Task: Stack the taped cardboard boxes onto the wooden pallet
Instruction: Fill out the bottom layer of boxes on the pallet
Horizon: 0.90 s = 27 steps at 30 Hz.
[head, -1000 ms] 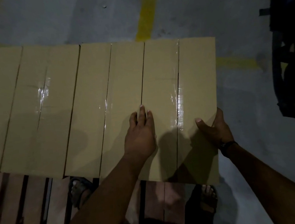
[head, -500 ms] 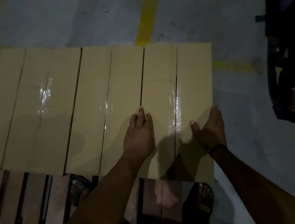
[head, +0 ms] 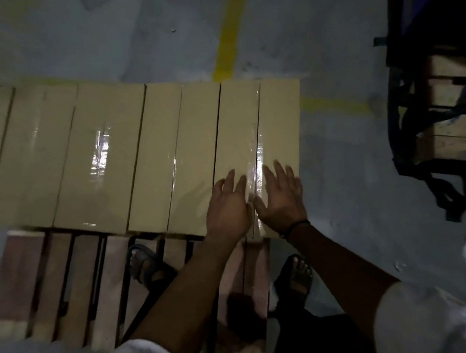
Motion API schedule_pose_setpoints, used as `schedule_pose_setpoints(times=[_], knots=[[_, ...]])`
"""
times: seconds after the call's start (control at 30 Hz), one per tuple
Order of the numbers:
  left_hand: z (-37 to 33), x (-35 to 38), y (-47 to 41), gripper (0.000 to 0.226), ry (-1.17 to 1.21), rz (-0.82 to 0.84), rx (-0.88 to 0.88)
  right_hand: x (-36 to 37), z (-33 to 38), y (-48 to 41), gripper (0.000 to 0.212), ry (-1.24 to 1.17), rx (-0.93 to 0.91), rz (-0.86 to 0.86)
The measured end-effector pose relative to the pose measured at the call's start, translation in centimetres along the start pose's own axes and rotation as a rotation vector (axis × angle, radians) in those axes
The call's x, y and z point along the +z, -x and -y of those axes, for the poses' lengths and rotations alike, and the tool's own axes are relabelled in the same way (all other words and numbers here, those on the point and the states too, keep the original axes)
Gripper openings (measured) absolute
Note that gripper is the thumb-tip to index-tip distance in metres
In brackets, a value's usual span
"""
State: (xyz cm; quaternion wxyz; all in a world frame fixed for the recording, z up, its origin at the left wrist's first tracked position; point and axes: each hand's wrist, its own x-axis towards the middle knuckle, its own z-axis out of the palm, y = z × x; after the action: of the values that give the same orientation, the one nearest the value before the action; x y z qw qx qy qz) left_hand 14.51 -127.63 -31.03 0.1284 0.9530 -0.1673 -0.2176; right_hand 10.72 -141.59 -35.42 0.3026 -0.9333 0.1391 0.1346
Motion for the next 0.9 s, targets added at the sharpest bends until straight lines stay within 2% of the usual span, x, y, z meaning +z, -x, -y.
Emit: schedule_pose_setpoints(times=[0.2, 0.4, 0.7, 0.9], knots=[[-3.7, -2.6, 8.2, 0.064, 0.044, -0.021, -0.050, -4.4, 1.9, 7.3, 0.075, 0.056, -0.068, 0.049], [-5.4, -5.9, 14.3, 0.064, 0.045, -0.059, -0.087, -8.3, 4.2, 13.4, 0.071, 0.076, -0.091, -0.016], [-4.7, -8.7, 25.0, 0.060, 0.063, -0.124, 0.091, -10.3, 9.3, 25.5, 0.068, 0.133, -0.117, -0.140], [-0.2, -10.5, 37.6, 0.059, 0.089, -0.212, 0.223, -7.4, 15.6, 38.1, 0.069, 0.210, -0.114, -0.235]])
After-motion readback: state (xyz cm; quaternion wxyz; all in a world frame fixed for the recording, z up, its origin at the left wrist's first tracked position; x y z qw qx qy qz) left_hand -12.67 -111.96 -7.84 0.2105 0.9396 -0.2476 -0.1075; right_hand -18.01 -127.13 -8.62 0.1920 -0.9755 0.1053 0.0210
